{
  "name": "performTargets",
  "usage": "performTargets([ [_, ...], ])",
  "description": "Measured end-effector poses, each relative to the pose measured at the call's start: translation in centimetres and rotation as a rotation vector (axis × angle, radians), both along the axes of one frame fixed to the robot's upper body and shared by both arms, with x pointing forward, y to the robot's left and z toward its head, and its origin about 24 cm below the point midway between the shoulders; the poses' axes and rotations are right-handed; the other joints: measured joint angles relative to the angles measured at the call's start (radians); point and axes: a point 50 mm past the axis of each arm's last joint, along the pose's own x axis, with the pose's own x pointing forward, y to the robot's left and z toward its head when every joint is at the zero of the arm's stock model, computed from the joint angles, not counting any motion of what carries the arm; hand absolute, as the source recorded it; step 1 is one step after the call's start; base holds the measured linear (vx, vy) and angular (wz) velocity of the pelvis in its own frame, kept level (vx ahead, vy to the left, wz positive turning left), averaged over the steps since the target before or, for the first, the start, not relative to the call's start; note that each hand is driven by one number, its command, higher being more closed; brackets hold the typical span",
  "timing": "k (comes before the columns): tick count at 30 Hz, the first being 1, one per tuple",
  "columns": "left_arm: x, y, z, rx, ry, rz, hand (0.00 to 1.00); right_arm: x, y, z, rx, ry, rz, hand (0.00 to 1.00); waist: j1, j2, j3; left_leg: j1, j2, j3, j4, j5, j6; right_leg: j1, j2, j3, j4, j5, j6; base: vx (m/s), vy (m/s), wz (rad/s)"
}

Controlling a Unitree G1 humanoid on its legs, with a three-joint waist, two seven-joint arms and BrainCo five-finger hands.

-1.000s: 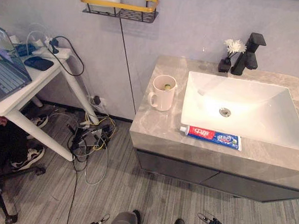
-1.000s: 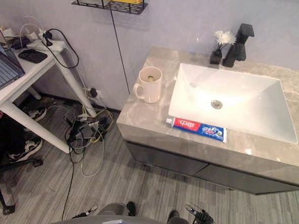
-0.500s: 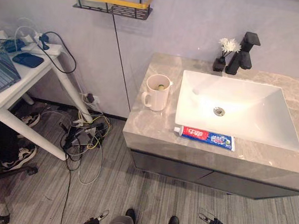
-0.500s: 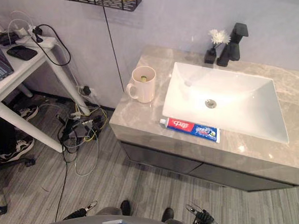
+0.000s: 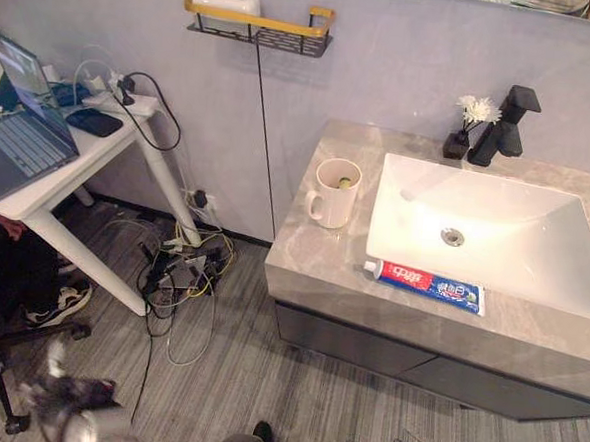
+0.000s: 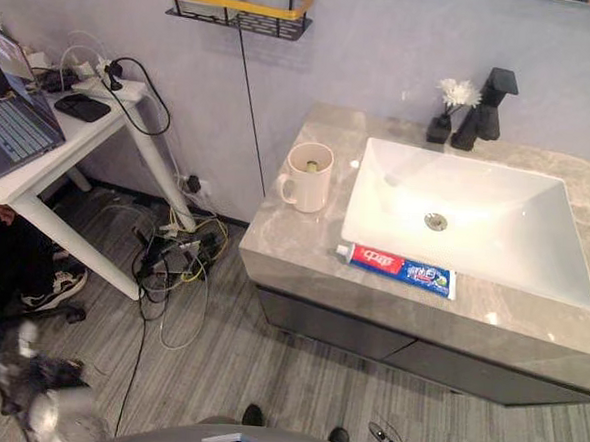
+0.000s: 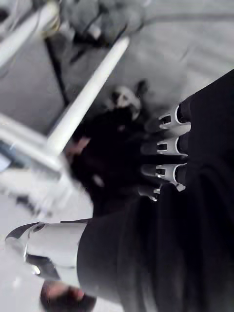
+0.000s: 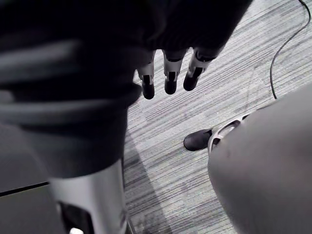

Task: Organize washtable

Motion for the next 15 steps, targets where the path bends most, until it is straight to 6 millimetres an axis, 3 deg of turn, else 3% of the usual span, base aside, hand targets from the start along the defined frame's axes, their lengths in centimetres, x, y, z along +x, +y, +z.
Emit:
performTargets([
  [2,1.9,-0.6,4.5,0.176,-0.101,-0.051,0.0,-0.2,0.0,0.0,0.002,0.001,-0.001,0.0,0.002,0.0,-0.002,0.0,-0.001,-0.007,0.006,0.0,0.0,0.006,-0.001,-0.007,0.0,0.0,0.0,-0.01,0.002,0.11],
  [3,2.3,-1.0,5.8,0.231,-0.122,-0.077,0.0,-0.2,0.0,0.0,0.005,-0.001,-0.001,0.0,0.002,0.0,-0.003,0.0,-0.001,-0.009,0.008,0.0,0.0,0.008,-0.001,-0.008,-0.001,0.0,0.0,-0.03,0.002,0.08],
  [5,4.0,-2.6,9.8,0.452,-0.169,-0.208,0.0,-0.4,0.0,0.0,0.015,-0.005,-0.014,0.0,0.001,0.002,-0.011,0.001,0.0,-0.01,0.01,0.0,0.0,0.01,-0.001,-0.007,-0.002,0.0,0.0,-0.04,0.004,0.01],
  [6,4.3,-3.1,10.7,0.519,-0.168,-0.245,0.0,-0.5,0.0,-0.1,0.019,-0.007,-0.022,0.0,0.001,0.003,-0.014,0.002,0.0,-0.009,0.01,0.0,0.0,0.01,-0.001,-0.006,-0.002,0.0,0.0,-0.04,0.004,-0.04],
  [8,5.8,-5.7,14.1,0.815,-0.132,-0.403,0.0,-0.8,-0.1,-0.1,0.033,-0.016,-0.02,0.0,-0.001,0.009,-0.021,0.002,0.002,-0.001,0.009,-0.005,-0.008,0.006,0.0,-0.003,-0.002,0.001,0.001,-0.04,0.007,-0.1],
  [11,6.9,-9.3,16.6,1.071,-0.15,-0.586,0.0,-0.8,-0.5,0.0,0.036,-0.024,-0.017,0.0,-0.008,0.022,-0.027,0.0,0.005,0.018,0.008,-0.007,-0.009,-0.006,0.002,0.02,-0.002,0.004,0.005,-0.03,0.014,-0.19],
  [15,8.6,-13.7,18.3,1.36,-0.184,-0.805,0.0,-1.0,-0.9,0.1,0.036,-0.027,0.001,0.0,-0.034,0.029,-0.031,0.003,0.008,0.033,0.009,-0.003,-0.004,-0.011,0.004,0.032,-0.002,0.01,0.003,0.0,0.006,-0.13],
])
